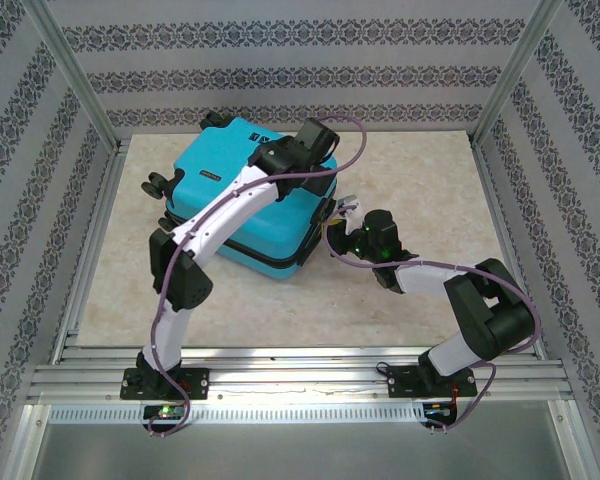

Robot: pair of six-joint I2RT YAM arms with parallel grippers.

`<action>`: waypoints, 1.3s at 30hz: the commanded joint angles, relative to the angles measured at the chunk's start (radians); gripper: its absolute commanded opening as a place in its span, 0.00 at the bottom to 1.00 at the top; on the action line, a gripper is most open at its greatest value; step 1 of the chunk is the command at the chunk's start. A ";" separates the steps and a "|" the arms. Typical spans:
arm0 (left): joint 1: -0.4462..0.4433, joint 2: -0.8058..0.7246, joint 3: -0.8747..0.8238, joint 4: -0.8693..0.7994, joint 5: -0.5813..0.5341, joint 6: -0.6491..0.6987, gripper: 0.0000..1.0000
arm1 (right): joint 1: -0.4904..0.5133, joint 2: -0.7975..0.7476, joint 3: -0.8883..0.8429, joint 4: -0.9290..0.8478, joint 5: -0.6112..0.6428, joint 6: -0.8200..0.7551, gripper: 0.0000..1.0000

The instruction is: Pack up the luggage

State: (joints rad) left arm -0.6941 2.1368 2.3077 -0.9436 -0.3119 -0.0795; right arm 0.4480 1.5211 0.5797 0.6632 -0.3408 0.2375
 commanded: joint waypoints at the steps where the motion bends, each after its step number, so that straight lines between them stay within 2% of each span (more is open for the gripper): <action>1: -0.009 0.086 0.142 -0.083 -0.010 0.022 0.90 | 0.009 -0.053 -0.003 0.087 -0.021 0.011 0.00; 5: -0.013 0.181 0.257 -0.066 -0.018 0.019 0.91 | 0.009 -0.059 -0.010 0.085 -0.024 0.013 0.00; 8: -0.013 0.222 0.286 -0.019 -0.079 0.010 0.93 | 0.010 -0.068 -0.012 0.085 -0.033 0.014 0.00; 17: -0.016 0.282 0.285 0.074 -0.215 -0.016 0.94 | 0.017 -0.107 -0.030 0.058 -0.052 0.013 0.00; 25: -0.023 0.307 0.280 0.067 -0.259 0.002 0.92 | 0.050 -0.109 -0.049 0.078 -0.046 0.017 0.00; 28: -0.023 0.302 0.271 0.022 -0.237 -0.010 0.88 | 0.066 -0.116 -0.061 0.079 -0.024 0.022 0.00; 30: -0.025 0.279 0.225 -0.004 -0.234 -0.017 0.85 | 0.083 -0.130 -0.071 0.068 0.047 0.014 0.00; 35: -0.027 0.144 -0.060 0.077 -0.200 -0.014 0.82 | 0.082 -0.150 -0.080 0.029 0.232 -0.026 0.00; 39: -0.027 0.030 -0.261 0.154 -0.161 -0.034 0.80 | 0.039 -0.125 -0.058 0.027 0.267 -0.045 0.00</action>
State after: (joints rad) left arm -0.7406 2.2040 2.1689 -0.6559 -0.4503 -0.1173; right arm 0.5320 1.4200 0.4995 0.6144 -0.1913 0.2218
